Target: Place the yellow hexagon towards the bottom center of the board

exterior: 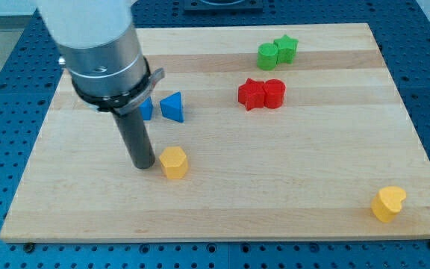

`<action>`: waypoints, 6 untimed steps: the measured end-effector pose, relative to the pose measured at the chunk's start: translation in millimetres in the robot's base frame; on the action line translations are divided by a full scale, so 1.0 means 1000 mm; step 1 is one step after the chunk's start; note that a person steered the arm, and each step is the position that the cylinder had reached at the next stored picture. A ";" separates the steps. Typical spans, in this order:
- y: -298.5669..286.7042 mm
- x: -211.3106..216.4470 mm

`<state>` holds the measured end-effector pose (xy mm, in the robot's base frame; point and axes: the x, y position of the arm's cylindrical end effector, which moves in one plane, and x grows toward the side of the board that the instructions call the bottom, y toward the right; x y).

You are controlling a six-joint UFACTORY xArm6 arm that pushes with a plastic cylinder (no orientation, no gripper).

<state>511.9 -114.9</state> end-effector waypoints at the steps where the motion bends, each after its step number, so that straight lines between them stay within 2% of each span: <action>1: 0.025 0.002; 2: 0.054 0.002; 6: 0.089 0.001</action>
